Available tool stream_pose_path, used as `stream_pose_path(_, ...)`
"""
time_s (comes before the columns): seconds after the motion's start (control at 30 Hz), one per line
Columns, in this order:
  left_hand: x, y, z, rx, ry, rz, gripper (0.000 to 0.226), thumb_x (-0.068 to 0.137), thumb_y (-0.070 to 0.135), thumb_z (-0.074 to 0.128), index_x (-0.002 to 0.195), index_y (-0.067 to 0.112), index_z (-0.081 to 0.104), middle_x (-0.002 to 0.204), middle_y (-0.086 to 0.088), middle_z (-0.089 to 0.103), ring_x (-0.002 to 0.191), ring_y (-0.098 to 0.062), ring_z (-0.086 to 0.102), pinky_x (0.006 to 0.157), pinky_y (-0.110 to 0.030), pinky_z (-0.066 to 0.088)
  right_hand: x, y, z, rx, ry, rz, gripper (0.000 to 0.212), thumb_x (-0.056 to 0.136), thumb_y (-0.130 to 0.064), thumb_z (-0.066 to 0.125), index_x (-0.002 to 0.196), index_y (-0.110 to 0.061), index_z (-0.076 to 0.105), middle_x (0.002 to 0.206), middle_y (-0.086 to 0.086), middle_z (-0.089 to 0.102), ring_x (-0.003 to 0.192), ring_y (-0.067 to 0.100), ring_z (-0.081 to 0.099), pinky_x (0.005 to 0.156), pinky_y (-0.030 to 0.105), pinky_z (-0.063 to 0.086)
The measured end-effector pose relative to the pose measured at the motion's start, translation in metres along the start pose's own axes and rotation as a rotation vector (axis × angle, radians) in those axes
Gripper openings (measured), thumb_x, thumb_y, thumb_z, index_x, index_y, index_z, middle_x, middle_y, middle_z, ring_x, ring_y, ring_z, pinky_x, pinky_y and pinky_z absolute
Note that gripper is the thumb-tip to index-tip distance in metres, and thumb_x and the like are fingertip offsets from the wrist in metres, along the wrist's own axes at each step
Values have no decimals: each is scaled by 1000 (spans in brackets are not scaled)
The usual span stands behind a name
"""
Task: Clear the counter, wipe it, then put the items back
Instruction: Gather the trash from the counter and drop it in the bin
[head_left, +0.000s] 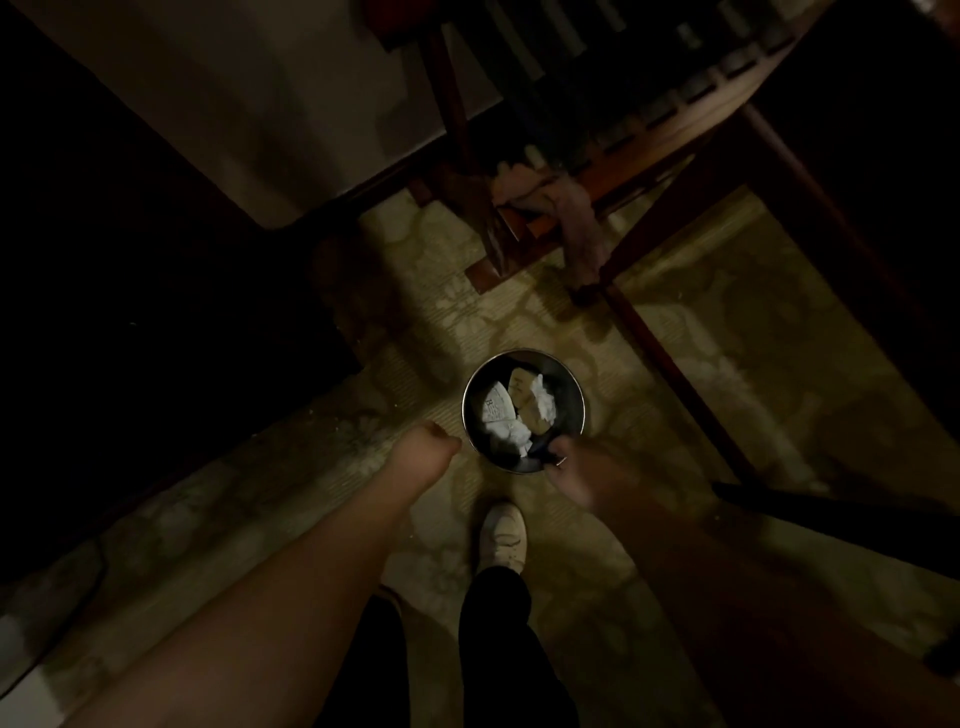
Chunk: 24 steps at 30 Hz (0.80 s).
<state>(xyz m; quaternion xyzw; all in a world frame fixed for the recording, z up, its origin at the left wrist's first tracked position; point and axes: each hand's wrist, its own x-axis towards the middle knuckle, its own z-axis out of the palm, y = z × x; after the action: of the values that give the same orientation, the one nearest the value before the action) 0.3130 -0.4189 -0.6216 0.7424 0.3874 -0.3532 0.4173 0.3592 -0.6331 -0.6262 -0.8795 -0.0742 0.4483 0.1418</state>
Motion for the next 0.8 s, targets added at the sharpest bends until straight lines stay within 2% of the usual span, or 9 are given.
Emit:
stream_pose_path(0.07, -29, 4, -19, 93, 18, 37, 24, 91, 27, 59, 107, 9, 60, 103, -11, 64, 99, -27, 62, 79, -30, 46, -24, -10, -10, -11, 3, -18, 36, 94, -32, 54, 126, -17, 58, 121, 3, 63, 107, 18, 60, 77, 22, 37)
stream_pose_path(0.13, -58, 7, -39, 135, 40, 80, 31, 92, 28, 58, 116, 8, 58, 110, -11, 63, 100, -26, 62, 79, -29, 47, -48, -24, -21, -3, 7, -57, 35, 92, -29, 58, 122, -14, 61, 118, 7, 64, 102, 19, 61, 77, 21, 40)
stream_pose_path(0.23, -102, 11, -74, 202, 67, 140, 31, 91, 31, 57, 114, 11, 58, 112, -10, 61, 96, -24, 61, 78, -31, 50, -80, -51, -45, 27, 10, -95, 37, 90, -24, 61, 122, -7, 62, 118, 13, 63, 104, 22, 61, 80, 19, 39)
stream_pose_path(0.37, -164, 16, -126, 264, 181, 201, 33, 92, 35, 56, 120, 16, 56, 115, -3, 53, 94, -18, 58, 78, -34, 53, -124, -103, -93, -35, -33, -128, 43, 93, -27, 54, 133, -11, 52, 133, 10, 55, 117, 21, 54, 91, 25, 40)
stream_pose_path(0.5, -228, 14, -175, 260, 331, 261, 38, 94, 34, 56, 127, 16, 55, 122, -4, 52, 103, -19, 57, 85, -34, 51, -171, -156, -137, -149, 70, -224, 42, 94, -30, 51, 134, -19, 52, 131, 5, 54, 107, 20, 58, 85, 30, 47)
stream_pose_path(0.67, -305, 0, -233, 189, 530, 324, 36, 94, 34, 58, 126, 17, 57, 123, 0, 53, 101, -11, 55, 78, -21, 41, -226, -229, -178, -217, 130, -360, 40, 93, -35, 52, 131, -22, 55, 126, 0, 56, 89, 13, 60, 77, 29, 52)
stream_pose_path(0.8, -364, -18, -277, 115, 669, 394, 33, 94, 35, 57, 122, 19, 59, 124, 3, 53, 102, -9, 54, 80, -20, 41, -269, -287, -195, -273, 158, -534, 39, 93, -41, 52, 129, -26, 56, 128, -4, 57, 108, 12, 56, 84, 23, 44)
